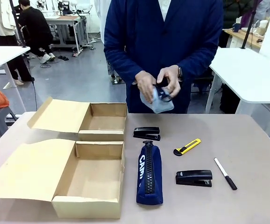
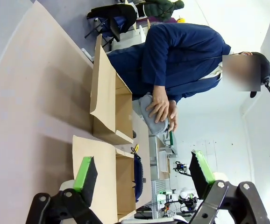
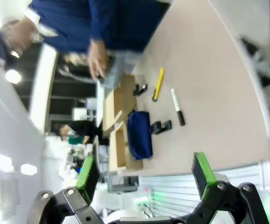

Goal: Place items inside the box.
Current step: Pick up a Pencil pouch or Stapler and place it inside the Mailer Box closest to the robot.

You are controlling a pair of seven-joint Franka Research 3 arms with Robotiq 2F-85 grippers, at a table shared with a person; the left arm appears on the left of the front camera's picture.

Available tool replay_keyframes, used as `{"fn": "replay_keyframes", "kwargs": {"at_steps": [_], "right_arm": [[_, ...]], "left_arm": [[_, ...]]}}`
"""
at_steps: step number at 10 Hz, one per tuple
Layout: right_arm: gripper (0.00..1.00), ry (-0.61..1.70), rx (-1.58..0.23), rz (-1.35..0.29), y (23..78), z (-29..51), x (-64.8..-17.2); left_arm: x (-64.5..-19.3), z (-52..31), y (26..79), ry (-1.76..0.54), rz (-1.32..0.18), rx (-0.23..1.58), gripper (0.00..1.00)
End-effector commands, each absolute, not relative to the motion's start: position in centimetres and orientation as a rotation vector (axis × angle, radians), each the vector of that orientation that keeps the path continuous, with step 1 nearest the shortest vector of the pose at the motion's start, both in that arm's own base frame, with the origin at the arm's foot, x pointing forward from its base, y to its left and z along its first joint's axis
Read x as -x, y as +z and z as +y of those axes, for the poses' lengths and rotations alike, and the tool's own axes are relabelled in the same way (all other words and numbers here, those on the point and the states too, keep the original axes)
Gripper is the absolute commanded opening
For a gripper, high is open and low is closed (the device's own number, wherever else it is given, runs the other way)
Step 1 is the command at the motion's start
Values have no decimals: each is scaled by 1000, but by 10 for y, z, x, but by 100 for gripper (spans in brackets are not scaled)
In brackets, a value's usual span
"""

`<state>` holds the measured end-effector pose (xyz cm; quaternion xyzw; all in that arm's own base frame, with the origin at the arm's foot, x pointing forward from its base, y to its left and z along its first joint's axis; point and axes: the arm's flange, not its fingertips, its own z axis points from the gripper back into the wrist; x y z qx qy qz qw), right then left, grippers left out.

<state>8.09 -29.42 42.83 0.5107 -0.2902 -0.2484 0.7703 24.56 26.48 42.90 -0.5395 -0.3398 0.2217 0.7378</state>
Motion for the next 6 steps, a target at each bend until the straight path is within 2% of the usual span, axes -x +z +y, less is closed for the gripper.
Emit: {"fn": "replay_keyframes", "kwargs": {"at_steps": [1, 3, 6], "right_arm": [[100, -451, -1095, -623, 449, -273, -82], [100, -429, -1099, -608, 453, -262, -90], [100, -141, -983, -375, 470, -134, -158]], "left_arm": [[-247, 265, 429, 469, -771, 1192, 100], [-247, 265, 429, 469, -771, 1192, 100], [-247, 265, 429, 469, -771, 1192, 100]]}}
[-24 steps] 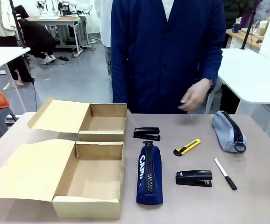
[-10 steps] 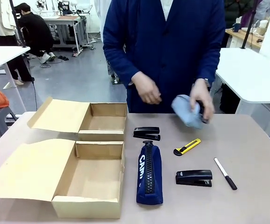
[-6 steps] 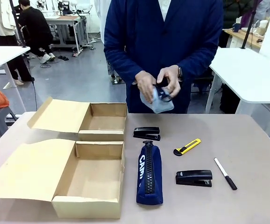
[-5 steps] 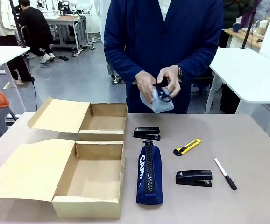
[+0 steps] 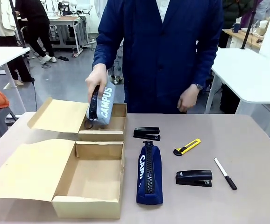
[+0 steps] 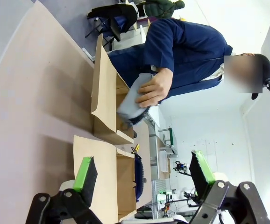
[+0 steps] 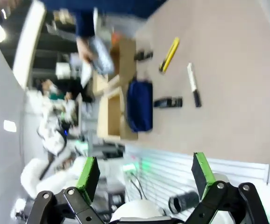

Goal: Place items inside the box.
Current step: Pick up a Pencil pouch or Stapler and place it inside the Mailer Box closest to the robot.

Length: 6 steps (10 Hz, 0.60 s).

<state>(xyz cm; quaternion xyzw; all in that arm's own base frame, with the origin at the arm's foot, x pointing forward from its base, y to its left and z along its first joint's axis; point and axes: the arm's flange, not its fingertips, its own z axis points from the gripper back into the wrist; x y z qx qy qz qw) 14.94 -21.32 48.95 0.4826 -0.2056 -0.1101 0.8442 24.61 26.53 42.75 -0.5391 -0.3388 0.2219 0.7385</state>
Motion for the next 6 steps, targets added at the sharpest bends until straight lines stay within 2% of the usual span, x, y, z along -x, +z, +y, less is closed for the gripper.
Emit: {"fn": "replay_keyframes", "kwargs": {"at_steps": [1, 3, 4, 5, 6], "right_arm": [[100, -49, -961, -321, 471, -89, -173], [100, 12, -796, -205, 450, 32, -190], [100, 20, -806, -189, 433, 84, -195], [100, 71, -820, -168, 411, 122, -187], [100, 209, -760, -82, 394, 137, -171]], "left_arm": [[-247, 265, 429, 469, -771, 1192, 100], [-247, 265, 429, 469, -771, 1192, 100], [-247, 265, 429, 469, -771, 1192, 100], [-247, 265, 429, 469, -771, 1192, 100], [-247, 265, 429, 469, -771, 1192, 100]]}}
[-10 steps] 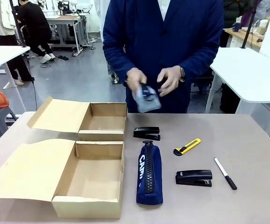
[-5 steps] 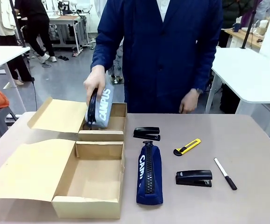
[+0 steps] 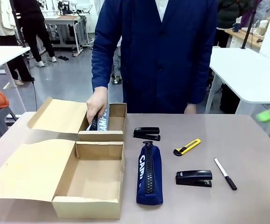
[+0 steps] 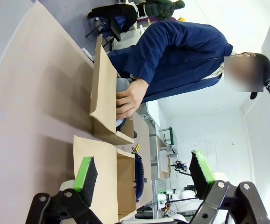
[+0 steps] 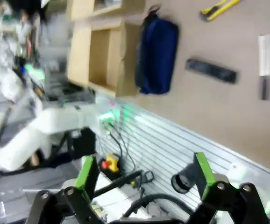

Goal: Place items inside the box.
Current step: Pick up a Pencil pouch or Stapler and place it inside the Mailer Box closest to the robot.

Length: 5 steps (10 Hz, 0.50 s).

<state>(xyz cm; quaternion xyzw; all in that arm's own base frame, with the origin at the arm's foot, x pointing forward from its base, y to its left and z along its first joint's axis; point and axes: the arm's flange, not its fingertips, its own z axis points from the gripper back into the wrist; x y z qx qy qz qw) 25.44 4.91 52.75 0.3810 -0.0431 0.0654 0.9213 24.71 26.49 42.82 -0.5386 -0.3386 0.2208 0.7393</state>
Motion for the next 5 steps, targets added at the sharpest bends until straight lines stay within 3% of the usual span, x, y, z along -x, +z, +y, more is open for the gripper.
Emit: {"fn": "replay_keyframes", "kwargs": {"at_steps": [1, 3, 5], "right_arm": [[100, 74, -811, -136, 535, 2, -246], [100, 74, -811, -136, 535, 2, -246], [100, 231, -726, -21, 518, 72, -264]], "left_arm": [[-247, 265, 429, 469, -771, 1192, 100], [-247, 265, 429, 469, -771, 1192, 100], [-247, 265, 429, 469, -771, 1192, 100]]}}
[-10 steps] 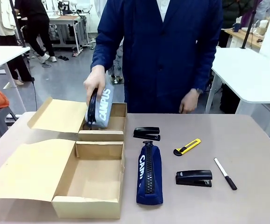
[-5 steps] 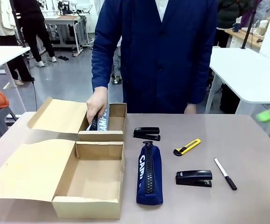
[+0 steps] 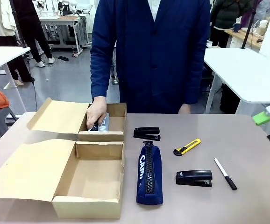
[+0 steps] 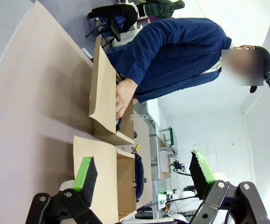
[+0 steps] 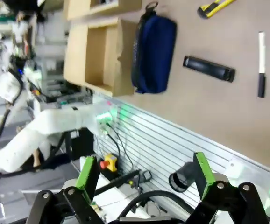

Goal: Place items inside the box.
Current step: Pick up a Pencil pouch or Stapler and place it inside the Mailer Box closest to the robot.

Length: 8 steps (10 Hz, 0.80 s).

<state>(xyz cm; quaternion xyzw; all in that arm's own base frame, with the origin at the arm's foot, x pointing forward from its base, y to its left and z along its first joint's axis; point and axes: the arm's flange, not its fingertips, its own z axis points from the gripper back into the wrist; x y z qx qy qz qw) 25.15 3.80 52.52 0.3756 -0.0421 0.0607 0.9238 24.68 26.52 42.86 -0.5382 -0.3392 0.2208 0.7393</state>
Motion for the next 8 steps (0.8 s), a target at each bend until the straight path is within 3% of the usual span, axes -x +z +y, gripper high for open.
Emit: {"fn": "replay_keyframes", "kwargs": {"at_steps": [1, 3, 5, 6, 7, 8], "right_arm": [[100, 340, -734, 73, 507, 105, -284], [100, 383, -685, 251, 486, 176, -316], [100, 186, -557, 261, 457, 254, -319], [100, 68, -441, 132, 443, 277, -320], [100, -58, -268, -169, 445, 267, -326], [100, 226, -576, 213, 445, 265, -307]], "left_arm": [[-247, 265, 429, 469, -771, 1192, 100], [-247, 265, 429, 469, -771, 1192, 100], [-247, 265, 429, 469, -771, 1192, 100], [-247, 265, 429, 469, -771, 1192, 100], [-247, 265, 429, 469, -771, 1192, 100], [-247, 265, 429, 469, -771, 1192, 100]]}}
